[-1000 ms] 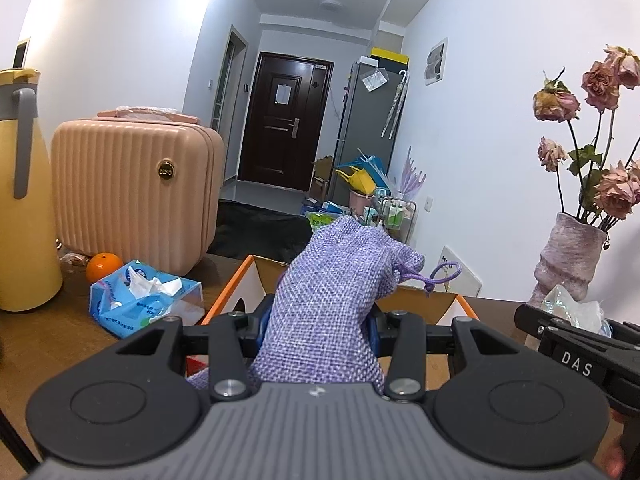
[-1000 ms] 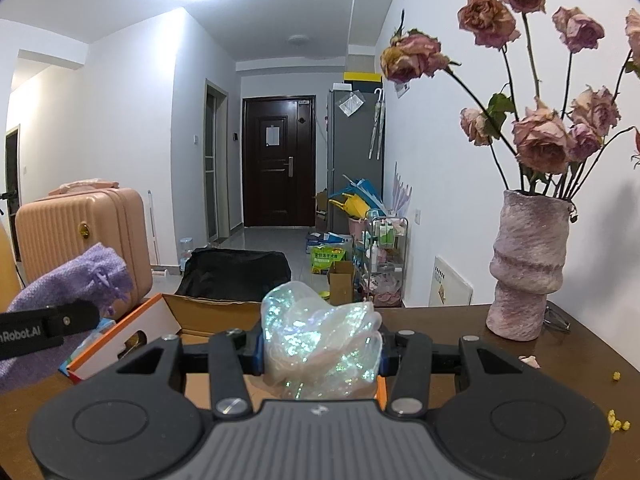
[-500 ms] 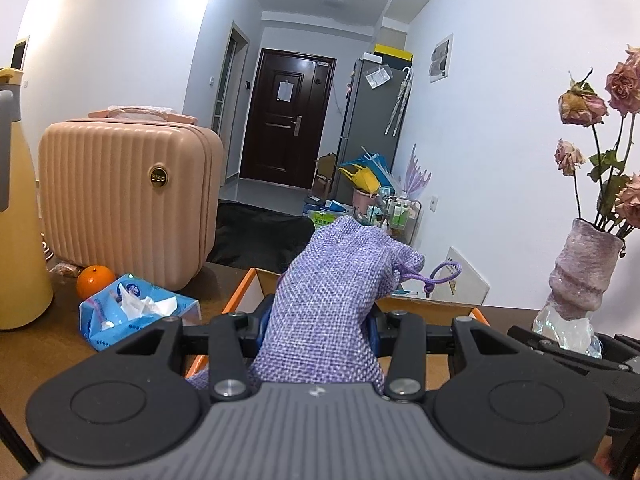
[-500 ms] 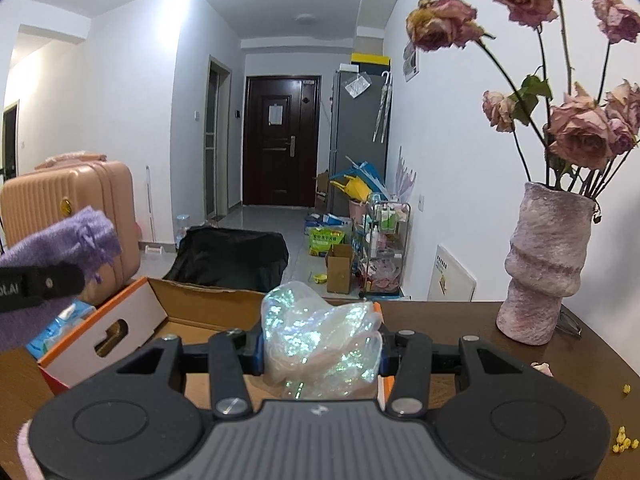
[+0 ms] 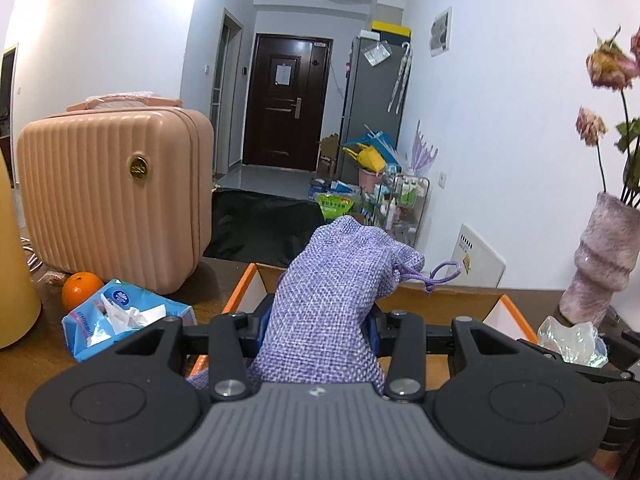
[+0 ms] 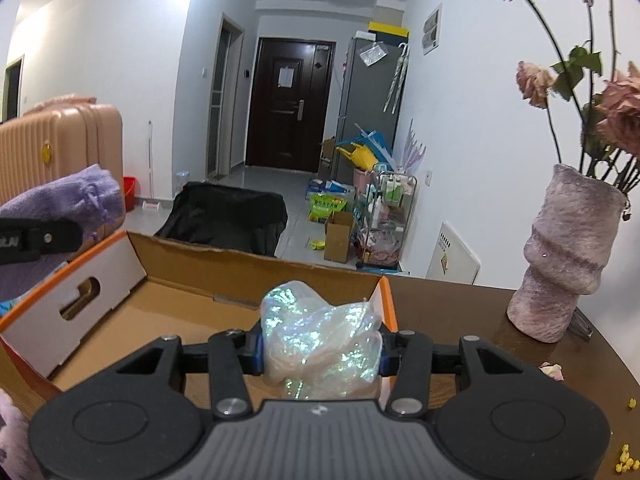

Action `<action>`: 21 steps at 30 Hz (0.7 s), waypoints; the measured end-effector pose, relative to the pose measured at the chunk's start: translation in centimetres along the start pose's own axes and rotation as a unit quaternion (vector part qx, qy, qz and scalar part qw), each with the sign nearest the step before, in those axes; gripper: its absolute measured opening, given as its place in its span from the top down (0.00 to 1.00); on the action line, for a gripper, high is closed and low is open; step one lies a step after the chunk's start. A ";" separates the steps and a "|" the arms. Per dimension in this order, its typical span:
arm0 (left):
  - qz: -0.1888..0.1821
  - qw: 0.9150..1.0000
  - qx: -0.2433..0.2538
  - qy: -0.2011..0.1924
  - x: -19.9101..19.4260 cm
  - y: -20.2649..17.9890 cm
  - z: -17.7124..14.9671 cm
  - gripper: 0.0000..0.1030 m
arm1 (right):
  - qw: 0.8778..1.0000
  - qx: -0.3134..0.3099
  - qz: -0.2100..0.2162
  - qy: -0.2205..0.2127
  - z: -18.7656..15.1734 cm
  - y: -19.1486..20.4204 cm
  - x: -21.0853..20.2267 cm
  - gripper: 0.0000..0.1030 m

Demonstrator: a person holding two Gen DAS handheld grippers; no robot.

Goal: Organize soft objects
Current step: 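Carry the plastic bag and purple pouch in both grippers over the cardboard box, then open the right gripper over the box while the left gripper releases the pouch inside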

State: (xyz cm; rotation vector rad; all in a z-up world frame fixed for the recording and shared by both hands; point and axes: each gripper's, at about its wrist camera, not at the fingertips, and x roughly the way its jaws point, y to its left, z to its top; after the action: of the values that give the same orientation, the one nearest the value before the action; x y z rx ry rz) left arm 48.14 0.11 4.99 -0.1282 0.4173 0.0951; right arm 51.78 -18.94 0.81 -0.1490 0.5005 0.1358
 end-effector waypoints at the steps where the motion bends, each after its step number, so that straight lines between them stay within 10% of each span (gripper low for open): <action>1: 0.001 1.000 0.003 0.005 0.4 0.0 -0.1 0.58 | 1.000 -0.002 0.001 0.004 -0.1 0.1 0.3 0.55; 21: -0.009 0.999 -0.016 0.032 3.2 0.7 -1.6 0.58 | 1.000 0.012 -0.009 0.006 -1.9 0.4 2.2 0.54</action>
State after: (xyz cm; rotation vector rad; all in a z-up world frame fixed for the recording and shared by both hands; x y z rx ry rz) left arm 50.36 0.81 2.17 -0.1661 0.4782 0.0798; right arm 52.69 -18.64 -1.95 -0.1312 0.5132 0.1108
